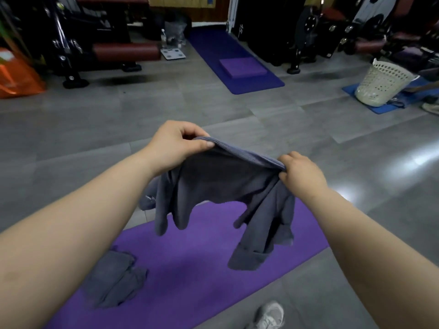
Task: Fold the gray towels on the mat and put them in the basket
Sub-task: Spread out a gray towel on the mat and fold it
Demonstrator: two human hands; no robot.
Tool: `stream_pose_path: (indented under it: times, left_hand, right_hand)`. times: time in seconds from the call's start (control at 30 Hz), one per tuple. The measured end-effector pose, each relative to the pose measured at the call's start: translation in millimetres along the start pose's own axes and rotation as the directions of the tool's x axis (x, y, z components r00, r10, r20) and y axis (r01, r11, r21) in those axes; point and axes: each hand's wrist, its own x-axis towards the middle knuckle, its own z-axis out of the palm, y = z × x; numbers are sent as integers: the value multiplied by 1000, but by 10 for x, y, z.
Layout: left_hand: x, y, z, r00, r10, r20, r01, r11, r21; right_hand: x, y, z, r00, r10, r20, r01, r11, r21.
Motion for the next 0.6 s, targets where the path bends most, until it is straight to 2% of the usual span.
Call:
stream_pose_path:
  times: [0.07, 0.23, 0.33, 0.43, 0.5, 0.6]
  left_hand:
    - [107, -41, 198, 997, -45, -63, 47, 999, 19]
    - [251, -208, 801, 961, -187, -205, 207, 975, 78]
    - [313, -284, 1157, 909, -236, -343, 264, 964, 36]
    - [361, -323, 1478, 854, -254, -454, 259, 965, -52]
    - [370, -356, 1634, 844, -255, -472, 263, 963, -51]
    - [305, -541, 1778, 843, -282, -459, 299, 953, -36]
  right_hand:
    - [228, 303, 135, 1000, 9, 10, -9, 996, 87]
    - [728, 996, 368, 994, -73, 81, 61, 989, 133]
    - [948, 1298, 450, 975, -180, 128, 158, 973, 167]
    - [1131, 1566, 496, 983, -167, 75, 151, 972, 177]
    - [1178, 1749, 563, 991, -123, 60, 110, 977, 181]
    - [1156, 1995, 805, 978, -163, 128, 144, 978, 148]
